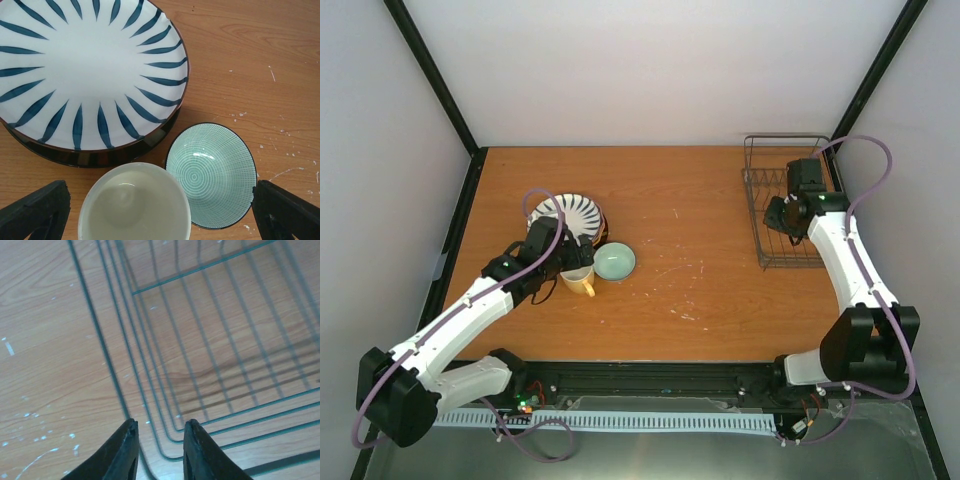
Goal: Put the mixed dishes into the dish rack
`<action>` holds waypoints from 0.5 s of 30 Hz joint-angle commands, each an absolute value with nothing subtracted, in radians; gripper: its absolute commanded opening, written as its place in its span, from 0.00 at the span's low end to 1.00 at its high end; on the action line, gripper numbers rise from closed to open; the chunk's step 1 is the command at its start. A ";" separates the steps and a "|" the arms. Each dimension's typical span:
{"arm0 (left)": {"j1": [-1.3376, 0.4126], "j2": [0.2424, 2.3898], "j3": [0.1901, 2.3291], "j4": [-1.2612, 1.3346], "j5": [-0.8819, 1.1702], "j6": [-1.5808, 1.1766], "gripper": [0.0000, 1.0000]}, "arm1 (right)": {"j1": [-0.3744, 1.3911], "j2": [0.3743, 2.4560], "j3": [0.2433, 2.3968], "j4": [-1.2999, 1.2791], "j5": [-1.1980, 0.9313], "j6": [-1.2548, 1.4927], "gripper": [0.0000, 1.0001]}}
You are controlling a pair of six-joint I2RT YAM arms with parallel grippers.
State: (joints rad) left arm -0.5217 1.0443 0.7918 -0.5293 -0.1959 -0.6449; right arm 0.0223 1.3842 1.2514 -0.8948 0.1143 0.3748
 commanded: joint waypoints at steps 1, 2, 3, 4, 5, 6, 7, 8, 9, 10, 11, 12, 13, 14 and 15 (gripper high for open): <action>-0.512 1.033 0.781 -0.507 -0.223 -0.643 1.00 | 0.021 1.383 1.275 -0.932 -0.042 0.332 0.27; -0.511 1.032 0.778 -0.502 -0.223 -0.643 1.00 | 0.021 1.372 1.260 -0.924 -0.037 0.328 0.27; -0.511 1.035 0.776 -0.495 -0.220 -0.641 1.00 | 0.021 1.367 1.247 -0.924 -0.018 0.327 0.27; -0.511 1.038 0.776 -0.489 -0.215 -0.639 1.00 | 0.021 1.367 1.240 -0.927 0.004 0.328 0.27; -0.512 1.041 0.775 -0.482 -0.210 -0.637 1.00 | 0.020 1.372 1.235 -0.930 0.024 0.327 0.27; -0.511 1.047 0.775 -0.477 -0.206 -0.635 1.00 | 0.020 1.379 1.231 -0.932 0.039 0.323 0.26; -0.511 1.052 0.777 -0.472 -0.203 -0.634 1.00 | 0.020 1.392 1.233 -0.937 0.048 0.323 0.26; -0.511 1.057 0.779 -0.470 -0.202 -0.632 1.00 | 0.018 1.404 1.239 -0.952 0.045 0.324 0.26; -0.511 1.062 0.782 -0.470 -0.202 -0.632 1.00 | 0.015 1.410 1.244 -0.962 0.031 0.330 0.26; -0.511 1.064 0.784 -0.471 -0.203 -0.632 1.00 | 0.014 1.406 1.242 -0.960 0.005 0.335 0.26; -0.510 1.065 0.784 -0.471 -0.204 -0.633 1.00 | 0.014 1.395 1.239 -0.953 -0.024 0.342 0.27; -0.511 1.064 0.783 -0.471 -0.206 -0.633 1.00 | 0.014 1.382 1.235 -0.945 -0.055 0.346 0.28; -0.511 1.061 0.780 -0.471 -0.206 -0.635 1.00 | 0.014 1.369 1.234 -0.943 -0.079 0.345 0.30; -0.511 1.057 0.776 -0.469 -0.206 -0.634 1.00 | 0.015 1.358 1.235 -0.951 -0.086 0.343 0.31; -0.510 1.053 0.769 -0.465 -0.207 -0.634 1.00 | 0.016 1.355 1.239 -0.961 -0.080 0.337 0.32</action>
State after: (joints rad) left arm -0.5205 1.0611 0.7723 -0.4938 -0.2047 -0.6441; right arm 0.0200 1.3941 1.2407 -0.9352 -0.0219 0.3408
